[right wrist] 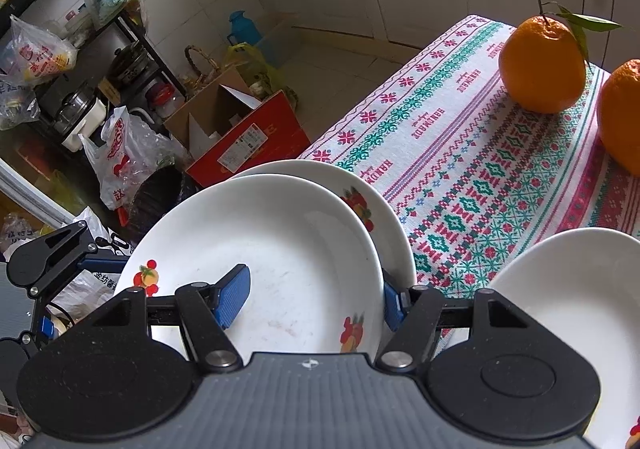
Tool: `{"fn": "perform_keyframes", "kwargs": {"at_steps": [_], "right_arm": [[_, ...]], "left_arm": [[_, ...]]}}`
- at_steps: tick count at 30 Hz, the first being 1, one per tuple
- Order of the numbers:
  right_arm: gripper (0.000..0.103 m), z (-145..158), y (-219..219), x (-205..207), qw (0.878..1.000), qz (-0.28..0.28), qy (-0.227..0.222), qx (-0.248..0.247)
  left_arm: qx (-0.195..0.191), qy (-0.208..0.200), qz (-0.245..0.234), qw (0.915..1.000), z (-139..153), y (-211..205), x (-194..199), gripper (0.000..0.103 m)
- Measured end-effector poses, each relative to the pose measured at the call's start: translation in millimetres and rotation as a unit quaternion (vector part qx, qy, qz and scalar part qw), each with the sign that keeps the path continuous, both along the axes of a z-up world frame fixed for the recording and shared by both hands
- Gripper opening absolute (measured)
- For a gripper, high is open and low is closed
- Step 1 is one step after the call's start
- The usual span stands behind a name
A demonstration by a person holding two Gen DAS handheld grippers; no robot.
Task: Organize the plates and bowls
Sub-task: 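Lower the held plate onto the other white plate with the right gripper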
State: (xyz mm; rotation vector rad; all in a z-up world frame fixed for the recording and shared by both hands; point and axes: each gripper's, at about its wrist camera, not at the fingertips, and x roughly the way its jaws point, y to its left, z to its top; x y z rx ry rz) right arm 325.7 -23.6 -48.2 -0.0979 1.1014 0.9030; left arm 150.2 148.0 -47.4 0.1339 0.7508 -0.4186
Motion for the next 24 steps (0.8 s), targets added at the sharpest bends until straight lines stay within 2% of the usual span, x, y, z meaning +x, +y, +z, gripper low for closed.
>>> {"fn": "perform_keyframes", "kwargs": {"at_steps": [24], "right_arm": [[0.072,15.1,-18.7,-14.4,1.000,-0.019,-0.016,-0.001]], "left_arm": [[0.015,-0.008,0.009,0.9998,-4.7,-0.2,2.6,0.100]]}}
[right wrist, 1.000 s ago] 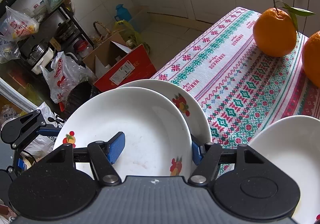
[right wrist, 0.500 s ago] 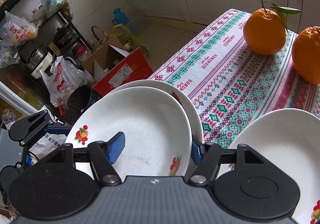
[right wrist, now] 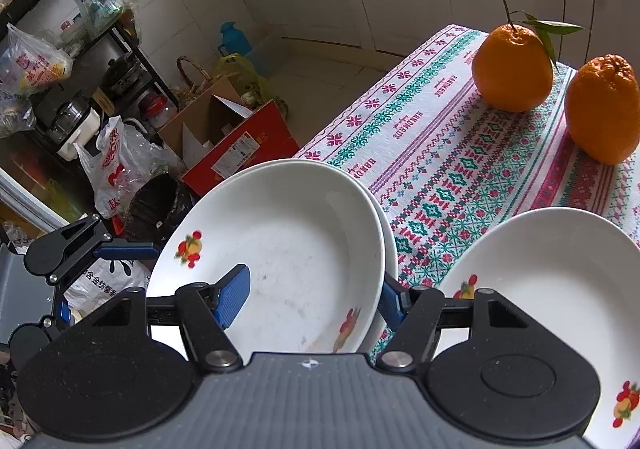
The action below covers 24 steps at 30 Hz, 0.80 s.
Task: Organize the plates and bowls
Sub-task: 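Lower the held plate onto the other white plate with the right gripper, then open the right gripper and withdraw it from the plate stack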
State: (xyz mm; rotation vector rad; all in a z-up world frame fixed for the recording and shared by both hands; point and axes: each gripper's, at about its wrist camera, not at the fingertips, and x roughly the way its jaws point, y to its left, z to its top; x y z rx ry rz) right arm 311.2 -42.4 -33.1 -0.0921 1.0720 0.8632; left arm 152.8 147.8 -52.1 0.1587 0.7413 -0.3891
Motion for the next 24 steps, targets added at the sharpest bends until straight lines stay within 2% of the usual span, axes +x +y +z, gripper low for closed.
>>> {"fn": "perform_keyframes", "kwargs": {"at_steps": [15,20,24], "right_arm": [[0.072,5.2,-6.7,-13.6,0.999,-0.003,-0.036,-0.031],[0.073,7.1,-12.9,-19.3,0.999,-0.005,-0.038,-0.024],[0.085,11.5,-20.1,-31.7,0.999,-0.015,-0.047,-0.015]], "left_arm": [[-0.003,-0.007,0.006,0.9999,2.5,-0.9,-1.5,0.099],[0.001,-0.010,0.005,0.9999,4.7,-3.1,-4.7,0.099],[0.003,-0.015,0.004,0.9999,9.2,-7.7,-9.3,0.100]]}}
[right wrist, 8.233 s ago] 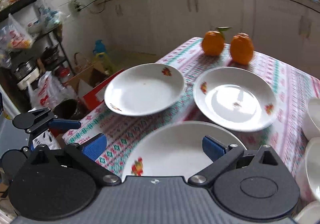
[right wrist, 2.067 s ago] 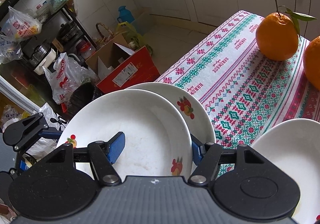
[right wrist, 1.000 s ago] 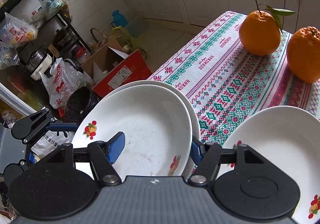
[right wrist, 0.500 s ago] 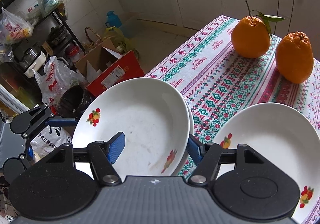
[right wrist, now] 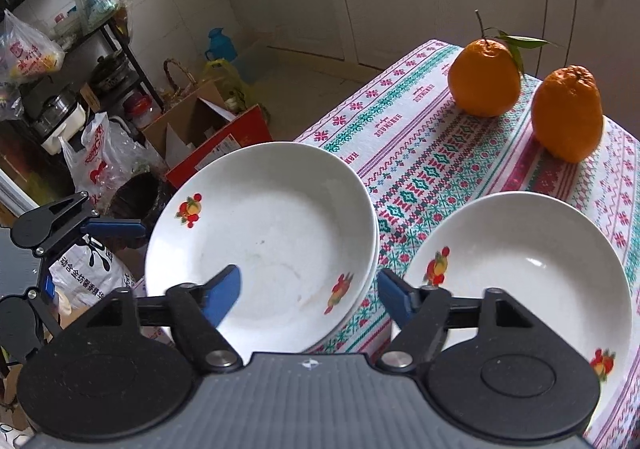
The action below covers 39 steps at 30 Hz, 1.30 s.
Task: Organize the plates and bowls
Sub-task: 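Open the right gripper and withdraw it from the plate stack, then reach the left gripper toward the stained white plate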
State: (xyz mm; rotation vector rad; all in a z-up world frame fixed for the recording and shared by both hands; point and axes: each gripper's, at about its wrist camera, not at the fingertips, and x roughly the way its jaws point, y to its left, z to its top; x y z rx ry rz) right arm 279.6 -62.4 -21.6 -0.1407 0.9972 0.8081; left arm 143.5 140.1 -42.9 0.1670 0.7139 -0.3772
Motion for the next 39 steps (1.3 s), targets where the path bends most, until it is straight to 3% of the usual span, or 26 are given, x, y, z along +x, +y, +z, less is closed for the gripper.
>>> {"fn": "perform_keyframes", "kwargs": {"at_steps": [4,15,22,26,32,39], "right_arm": [[0.101,7.0,-12.5,-20.2,0.999,-0.023,-0.020,0.012],[0.103,11.9,-53.1,-95.0,0.982,-0.130,-0.135,-0.024],[0.103,-5.1,-77.0,-121.7,0.973,-0.180,-0.141,-0.035],[0.103,-19.6,-84.1,-126.9,0.969,-0.198,-0.140,-0.046],[0.103,-40.8,-93.3,-126.5,0.966,-0.211,-0.131,-0.069],[0.103,-56.7,-91.4,-118.2,0.967,-0.202,-0.128,-0.091]], "left_arm": [[0.001,-0.006,-0.002,1.0000,6.5,-6.5,-6.0,0.101],[0.016,-0.039,0.006,0.9991,21.3,-35.3,-33.1,0.102],[0.031,-0.056,0.001,0.9980,27.5,-56.1,-51.7,0.102],[0.023,-0.024,0.008,0.9994,27.6,-63.8,-52.0,0.102],[0.006,0.001,0.021,0.9998,26.2,-69.9,-42.4,0.102],[0.028,-0.013,0.014,0.9994,34.7,-85.0,-23.3,0.102]]}}
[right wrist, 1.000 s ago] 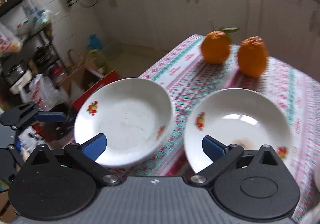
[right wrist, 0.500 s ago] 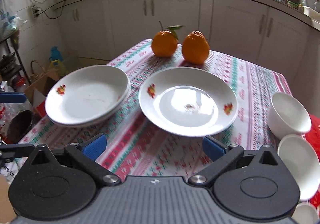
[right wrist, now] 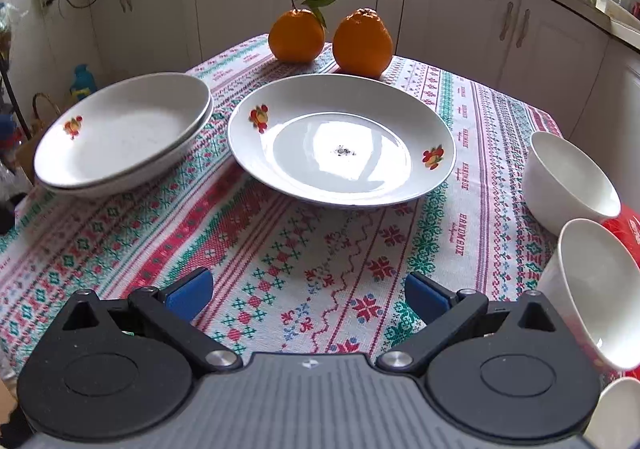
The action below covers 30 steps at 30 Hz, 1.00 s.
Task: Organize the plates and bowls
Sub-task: 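Reach the left gripper toward the stained white plate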
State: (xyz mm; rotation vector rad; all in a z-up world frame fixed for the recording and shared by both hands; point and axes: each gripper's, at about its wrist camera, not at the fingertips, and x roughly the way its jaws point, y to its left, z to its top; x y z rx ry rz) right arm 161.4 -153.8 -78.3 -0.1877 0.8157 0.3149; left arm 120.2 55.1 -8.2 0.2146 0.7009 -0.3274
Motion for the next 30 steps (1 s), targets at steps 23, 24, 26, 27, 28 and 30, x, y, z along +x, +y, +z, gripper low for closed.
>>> {"fn": "perform_keyframes", "kwargs": {"at_steps": [23,24,26,27,28,30], "right_arm": [[0.103,-12.0,-5.8,34.5,0.999,-0.034,-0.012,0.022],[0.103,-12.1,-5.3,36.3,0.999,-0.035,-0.012,0.022],[0.103,-12.1,-4.6,39.7,0.999,-0.037,-0.012,0.022],[0.103,-12.2,-4.4,41.2,0.999,-0.038,-0.012,0.022],[0.103,-12.2,-4.1,42.6,0.999,-0.038,-0.012,0.022],[0.103,-12.4,-4.3,44.7,0.999,-0.037,-0.012,0.022]], "left_arm": [[0.023,0.036,-0.075,0.9963,1.9,-69.2,159.7,0.102],[0.027,0.039,-0.077,0.9959,-0.5,-72.3,167.3,0.102],[0.034,0.048,-0.091,0.9940,-4.5,-79.0,179.8,0.102],[0.038,0.052,-0.099,0.9929,-6.5,-83.1,186.2,0.102],[0.040,0.055,-0.107,0.9920,-7.9,-86.3,191.4,0.102],[0.040,0.072,-0.122,0.9891,-12.1,-92.6,205.6,0.102]]}}
